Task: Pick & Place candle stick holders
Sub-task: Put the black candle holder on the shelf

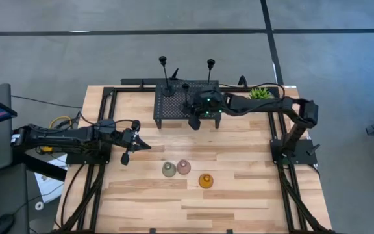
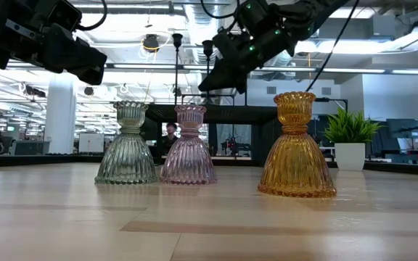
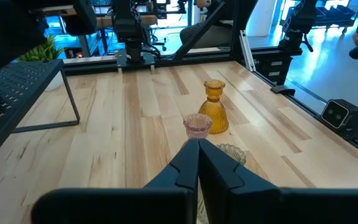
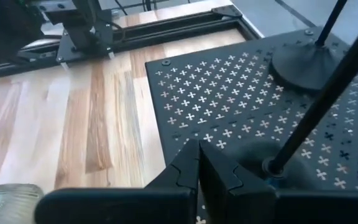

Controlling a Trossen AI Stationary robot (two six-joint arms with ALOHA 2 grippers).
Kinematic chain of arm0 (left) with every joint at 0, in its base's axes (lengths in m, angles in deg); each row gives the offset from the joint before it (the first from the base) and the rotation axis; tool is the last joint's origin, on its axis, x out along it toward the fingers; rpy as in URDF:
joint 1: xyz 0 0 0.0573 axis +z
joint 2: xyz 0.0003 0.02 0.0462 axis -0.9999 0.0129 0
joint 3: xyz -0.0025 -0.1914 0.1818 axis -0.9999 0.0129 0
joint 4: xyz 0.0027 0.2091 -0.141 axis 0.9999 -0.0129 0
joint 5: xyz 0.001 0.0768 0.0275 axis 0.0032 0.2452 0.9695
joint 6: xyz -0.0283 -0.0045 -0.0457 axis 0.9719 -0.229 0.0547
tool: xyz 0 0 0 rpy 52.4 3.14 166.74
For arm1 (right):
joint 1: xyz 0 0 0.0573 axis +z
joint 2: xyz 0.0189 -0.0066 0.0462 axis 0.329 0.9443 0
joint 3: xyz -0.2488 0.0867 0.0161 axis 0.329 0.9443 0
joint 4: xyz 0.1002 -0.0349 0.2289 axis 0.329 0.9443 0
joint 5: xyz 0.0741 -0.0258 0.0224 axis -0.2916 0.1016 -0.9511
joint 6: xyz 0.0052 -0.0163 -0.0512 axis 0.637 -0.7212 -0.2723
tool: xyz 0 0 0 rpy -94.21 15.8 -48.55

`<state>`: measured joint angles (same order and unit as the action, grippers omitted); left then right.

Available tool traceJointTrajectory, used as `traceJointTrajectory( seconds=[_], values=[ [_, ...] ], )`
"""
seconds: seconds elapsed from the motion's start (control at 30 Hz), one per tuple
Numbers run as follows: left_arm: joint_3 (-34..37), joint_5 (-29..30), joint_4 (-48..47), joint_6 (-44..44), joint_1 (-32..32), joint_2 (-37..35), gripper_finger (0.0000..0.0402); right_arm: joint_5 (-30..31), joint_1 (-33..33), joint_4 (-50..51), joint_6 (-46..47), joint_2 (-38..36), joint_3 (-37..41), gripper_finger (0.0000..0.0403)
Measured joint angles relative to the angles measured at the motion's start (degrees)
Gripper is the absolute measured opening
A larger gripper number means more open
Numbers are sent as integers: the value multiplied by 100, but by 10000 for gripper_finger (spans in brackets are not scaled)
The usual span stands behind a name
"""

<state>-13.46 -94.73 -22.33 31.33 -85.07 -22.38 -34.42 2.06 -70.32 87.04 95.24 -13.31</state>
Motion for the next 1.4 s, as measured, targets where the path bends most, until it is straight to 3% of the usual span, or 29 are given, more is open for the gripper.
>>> traceJointTrajectory(
  seconds=[0.8, 1.4],
  values=[
    [0, 0, 0, 0, 0, 0, 10, 226, -410, -607, -62, -7, 2, 0],
    [0, 1, 2, -2, 0, 0, 10, 101, -350, -348, -10, -7, 2, 0]
  ],
)
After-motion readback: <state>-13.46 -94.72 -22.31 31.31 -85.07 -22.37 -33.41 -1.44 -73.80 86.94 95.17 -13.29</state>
